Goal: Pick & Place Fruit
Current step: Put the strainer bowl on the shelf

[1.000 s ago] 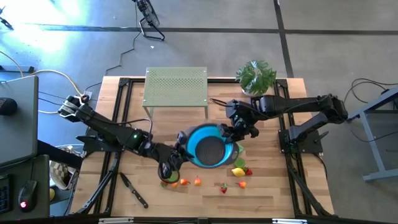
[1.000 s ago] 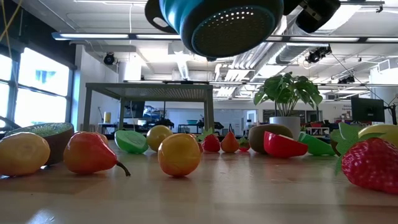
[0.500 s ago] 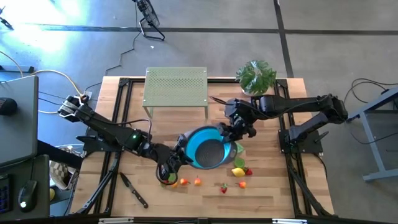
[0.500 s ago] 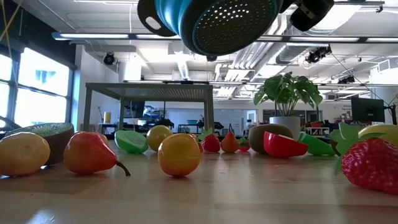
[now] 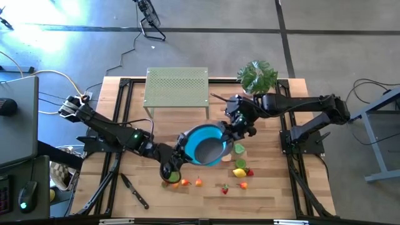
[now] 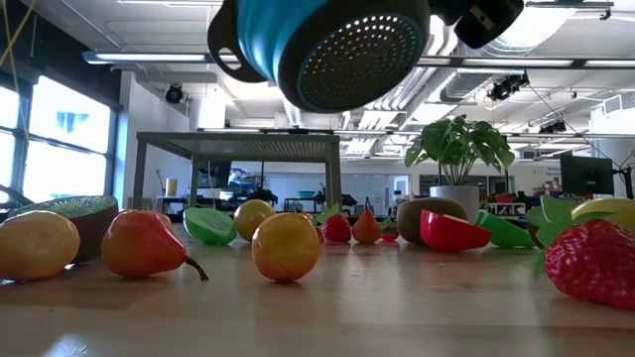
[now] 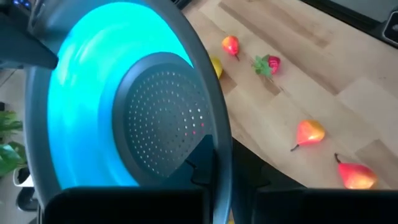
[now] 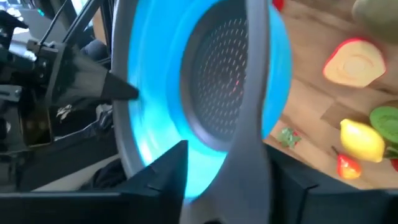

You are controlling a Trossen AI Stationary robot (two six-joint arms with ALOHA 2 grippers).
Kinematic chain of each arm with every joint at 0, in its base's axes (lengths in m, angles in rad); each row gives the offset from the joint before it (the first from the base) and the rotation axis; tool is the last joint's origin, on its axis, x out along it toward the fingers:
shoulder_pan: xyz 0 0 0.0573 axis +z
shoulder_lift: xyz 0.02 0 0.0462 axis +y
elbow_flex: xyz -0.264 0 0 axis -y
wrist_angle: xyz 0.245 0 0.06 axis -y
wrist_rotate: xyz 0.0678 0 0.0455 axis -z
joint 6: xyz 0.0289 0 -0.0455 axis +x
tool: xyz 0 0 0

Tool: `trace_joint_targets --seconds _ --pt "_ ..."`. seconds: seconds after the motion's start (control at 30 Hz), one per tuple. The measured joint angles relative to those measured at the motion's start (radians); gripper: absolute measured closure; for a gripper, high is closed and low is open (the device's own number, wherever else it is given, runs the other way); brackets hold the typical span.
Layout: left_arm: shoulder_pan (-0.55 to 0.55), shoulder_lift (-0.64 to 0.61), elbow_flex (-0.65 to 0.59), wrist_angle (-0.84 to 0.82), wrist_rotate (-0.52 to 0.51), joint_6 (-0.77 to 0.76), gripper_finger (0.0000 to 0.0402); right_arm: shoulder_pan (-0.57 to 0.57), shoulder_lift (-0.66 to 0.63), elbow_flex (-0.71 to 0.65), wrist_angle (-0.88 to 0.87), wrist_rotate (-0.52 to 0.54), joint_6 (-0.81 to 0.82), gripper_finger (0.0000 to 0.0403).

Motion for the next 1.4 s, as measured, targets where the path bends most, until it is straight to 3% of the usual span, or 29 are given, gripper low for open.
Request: trace_joint_targets --seconds 0.27,0.93,1.17,1.4 --pt "-0.001 0.0 0.0 -0.001 0.0 0.007 0.0389 -0.054 -0.014 0.0 0.08 -0.125 -0.001 0.0177" --pt "-0.002 -0.015 -0.001 -0.01 -0.061 0.018 0.0391 -0.212 -0.237 0.001 0.02 -0.158 -0.063 0.0174" --pt "0.006 -0.055 0.0 -0.014 -0.148 0.014 0.0391 -0.22 -0.344 0.001 0.001 -0.049 -0.115 0.0174" --pt "0.04 -0.156 0.0 -0.042 -0.268 0.004 0.0391 -0.218 -0.42 0.001 -0.002 0.13 -0.193 0.0174"
